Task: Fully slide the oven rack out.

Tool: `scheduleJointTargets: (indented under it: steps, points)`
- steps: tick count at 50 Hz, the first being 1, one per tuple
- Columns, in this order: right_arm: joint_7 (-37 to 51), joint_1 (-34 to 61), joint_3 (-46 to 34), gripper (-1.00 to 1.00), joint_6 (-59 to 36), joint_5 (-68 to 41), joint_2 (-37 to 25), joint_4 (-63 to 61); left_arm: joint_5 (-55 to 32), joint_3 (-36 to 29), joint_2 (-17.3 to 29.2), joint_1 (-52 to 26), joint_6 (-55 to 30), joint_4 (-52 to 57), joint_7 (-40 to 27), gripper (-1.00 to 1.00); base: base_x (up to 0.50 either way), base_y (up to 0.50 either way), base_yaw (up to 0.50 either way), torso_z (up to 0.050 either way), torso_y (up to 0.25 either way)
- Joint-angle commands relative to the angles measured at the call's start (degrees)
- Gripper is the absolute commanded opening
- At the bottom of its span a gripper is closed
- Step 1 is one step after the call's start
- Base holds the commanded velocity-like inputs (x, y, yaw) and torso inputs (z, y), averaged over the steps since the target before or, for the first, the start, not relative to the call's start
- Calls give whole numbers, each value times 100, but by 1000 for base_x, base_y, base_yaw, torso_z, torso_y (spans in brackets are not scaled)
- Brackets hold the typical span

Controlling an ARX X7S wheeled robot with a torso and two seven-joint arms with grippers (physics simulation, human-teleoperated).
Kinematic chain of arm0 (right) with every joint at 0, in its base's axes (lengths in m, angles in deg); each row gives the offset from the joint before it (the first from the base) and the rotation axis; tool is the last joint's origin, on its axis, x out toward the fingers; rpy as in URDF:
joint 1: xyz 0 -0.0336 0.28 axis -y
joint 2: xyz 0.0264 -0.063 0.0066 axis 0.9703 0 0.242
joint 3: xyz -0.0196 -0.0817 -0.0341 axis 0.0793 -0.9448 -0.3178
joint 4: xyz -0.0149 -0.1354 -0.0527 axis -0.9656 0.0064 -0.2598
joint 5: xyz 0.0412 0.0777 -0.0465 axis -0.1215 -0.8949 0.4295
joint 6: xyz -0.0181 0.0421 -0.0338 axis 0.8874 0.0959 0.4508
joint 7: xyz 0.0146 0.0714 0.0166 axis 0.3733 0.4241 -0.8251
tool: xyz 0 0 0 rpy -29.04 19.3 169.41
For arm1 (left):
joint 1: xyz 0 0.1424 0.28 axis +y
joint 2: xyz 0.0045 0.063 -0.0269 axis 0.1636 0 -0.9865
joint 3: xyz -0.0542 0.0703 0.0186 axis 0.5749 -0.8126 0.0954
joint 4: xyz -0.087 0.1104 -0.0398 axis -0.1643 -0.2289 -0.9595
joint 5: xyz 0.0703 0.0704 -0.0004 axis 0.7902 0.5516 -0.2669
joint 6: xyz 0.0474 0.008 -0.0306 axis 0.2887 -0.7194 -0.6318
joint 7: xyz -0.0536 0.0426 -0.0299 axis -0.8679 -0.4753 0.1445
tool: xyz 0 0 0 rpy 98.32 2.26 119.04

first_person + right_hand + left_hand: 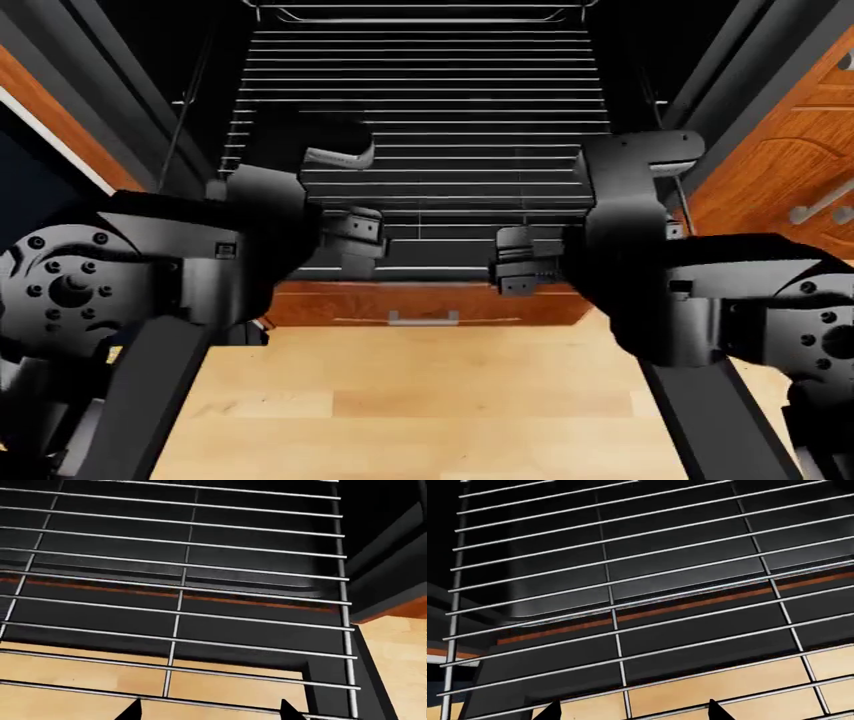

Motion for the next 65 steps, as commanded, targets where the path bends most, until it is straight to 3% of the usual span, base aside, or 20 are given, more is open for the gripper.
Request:
scheduleJointTargets:
  steps: [1,20,39,65]
  points:
    - [-180,-1471,-825,100,-265,-1010,-178,1426,-1268,-780,92,1312,79,-1790,155,100,0,0,0,0,-18]
    - [569,-2056,-758,100,-73,-1996,-728,595,-2481,-1005,394,1452,-366,-1366,-960,100,-8,-1,-3,0,-18]
    - [1497,-2498,-837,100,410,-3351,-1319,-456,-3848,-1477,594,1673,-494,-1050,-1589,100,-10,-3,-5,0,-20]
    - [1715,-2678,-837,100,936,-3900,-1715,-1280,-4517,-1622,1123,2128,-95,-407,-1789,100,-8,-2,-2,0,-23]
